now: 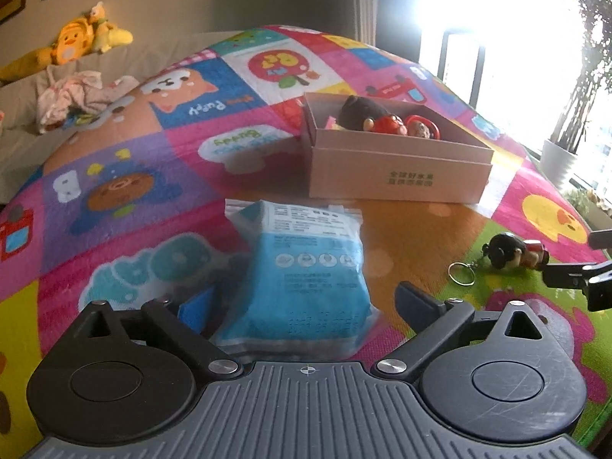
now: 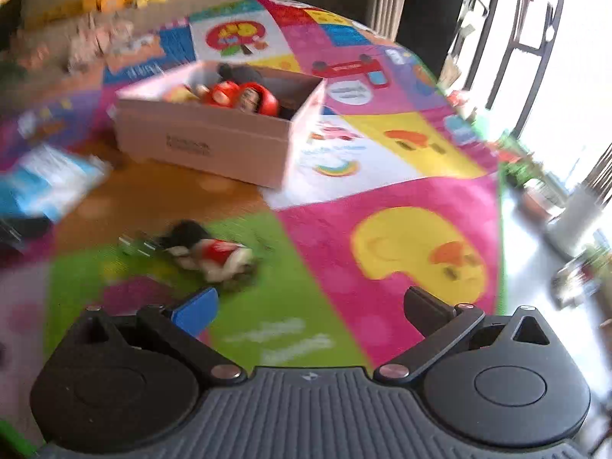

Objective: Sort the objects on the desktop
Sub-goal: 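Grasp the blue packet with the left gripper while the right approaches the black-haired doll keychain, then drop the blue packet into the box with the left gripper while the right grasps the doll keychain, then lower the doll keychain into the box and open the right gripper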

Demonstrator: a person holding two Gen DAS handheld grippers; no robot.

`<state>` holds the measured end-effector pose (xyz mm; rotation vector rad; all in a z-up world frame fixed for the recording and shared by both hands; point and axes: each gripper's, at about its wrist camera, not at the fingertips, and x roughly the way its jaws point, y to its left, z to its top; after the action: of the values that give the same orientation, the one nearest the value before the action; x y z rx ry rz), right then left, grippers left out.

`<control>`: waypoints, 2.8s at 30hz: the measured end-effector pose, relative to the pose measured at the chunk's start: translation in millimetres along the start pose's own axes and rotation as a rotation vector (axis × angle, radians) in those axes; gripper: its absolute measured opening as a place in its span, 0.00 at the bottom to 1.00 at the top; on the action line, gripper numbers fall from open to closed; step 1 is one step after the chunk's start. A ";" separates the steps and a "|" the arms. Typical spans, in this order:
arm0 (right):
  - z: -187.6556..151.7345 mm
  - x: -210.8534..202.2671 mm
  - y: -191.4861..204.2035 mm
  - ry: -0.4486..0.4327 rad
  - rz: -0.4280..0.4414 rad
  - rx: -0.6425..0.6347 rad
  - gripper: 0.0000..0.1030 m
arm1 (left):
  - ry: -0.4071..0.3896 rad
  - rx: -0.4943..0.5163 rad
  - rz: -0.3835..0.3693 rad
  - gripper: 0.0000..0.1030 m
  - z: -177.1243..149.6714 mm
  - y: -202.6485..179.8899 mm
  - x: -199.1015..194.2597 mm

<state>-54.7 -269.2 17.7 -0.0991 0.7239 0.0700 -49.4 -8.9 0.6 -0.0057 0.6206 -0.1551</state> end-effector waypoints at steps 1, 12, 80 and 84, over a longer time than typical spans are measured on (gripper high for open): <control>2.1 0.4 2.8 -0.005 0.032 0.019 1.00 | 0.000 -0.002 0.001 0.98 -0.2 -0.1 0.2; 20.6 35.3 35.0 0.079 0.083 0.133 0.85 | 0.007 -0.029 0.002 0.98 -0.6 3.7 0.8; 86.2 -17.0 -68.2 -0.226 0.137 0.258 0.68 | -0.124 0.487 -0.357 1.00 118.8 -96.7 123.8; 91.8 -15.5 -62.9 -0.232 0.154 0.234 0.68 | -0.092 0.459 -0.370 1.00 119.3 -86.6 127.2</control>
<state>0.2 -321.5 100.5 0.1866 0.5027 0.1413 109.4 -118.0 28.6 0.3155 0.4767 -0.6495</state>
